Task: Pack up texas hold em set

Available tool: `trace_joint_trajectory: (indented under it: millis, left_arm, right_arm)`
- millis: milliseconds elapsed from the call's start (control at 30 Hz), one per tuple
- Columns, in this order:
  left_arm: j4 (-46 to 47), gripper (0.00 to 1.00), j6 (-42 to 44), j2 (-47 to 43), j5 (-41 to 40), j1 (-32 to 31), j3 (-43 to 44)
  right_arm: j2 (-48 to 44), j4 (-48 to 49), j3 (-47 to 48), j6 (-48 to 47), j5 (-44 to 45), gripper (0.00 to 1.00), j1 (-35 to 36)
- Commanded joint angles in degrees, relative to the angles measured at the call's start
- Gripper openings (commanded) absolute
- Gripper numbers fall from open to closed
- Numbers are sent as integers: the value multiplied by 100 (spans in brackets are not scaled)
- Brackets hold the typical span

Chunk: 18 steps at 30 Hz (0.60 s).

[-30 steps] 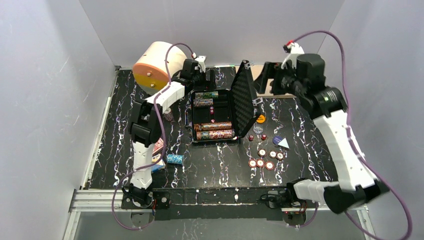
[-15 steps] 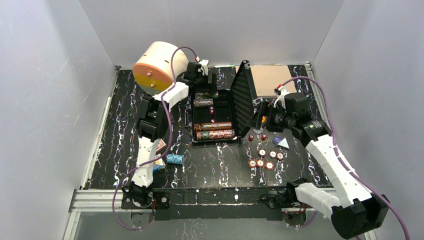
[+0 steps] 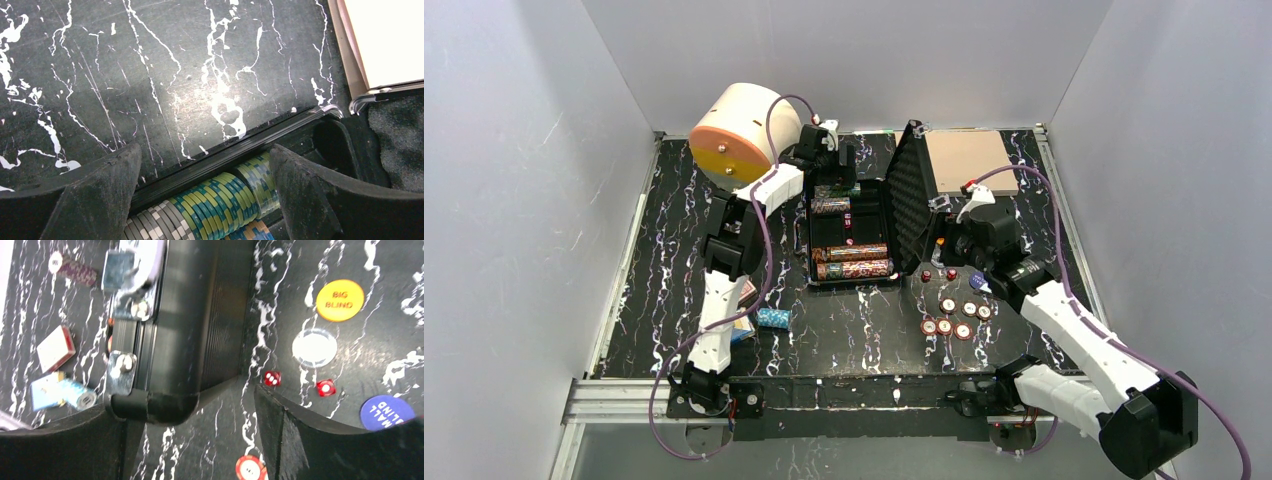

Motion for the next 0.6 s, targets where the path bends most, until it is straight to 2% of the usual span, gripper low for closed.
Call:
trace_joint_trajectory:
  millis: [0,133,233,300,400,567]
  left_arm:
    - [-769,95,-28,14,-145,-51,3]
    - [-983,94,-212,-85,-37,-51,-100]
    - [-1077,88,-368,-174,116,-57,-232]
    - [-1094,84,-569,-278,67,-59,-430]
    - [-1037,81,-857,-528,-37,-75,-877]
    - [-985,78,-1138,-898,-182,-226,-1515]
  right_arm:
    - [11,1229,-200,24,1078,81,122]
    - [29,1828,-361,148,1351,78,130]
    - [63,1990,-364,150,1516,77,130]
    - [197,1805,-169,-12,1522,74,123]
    - [513,1335,245,-331,1543,62,130]
    - [593,1342,335,-654,1822,60,96]
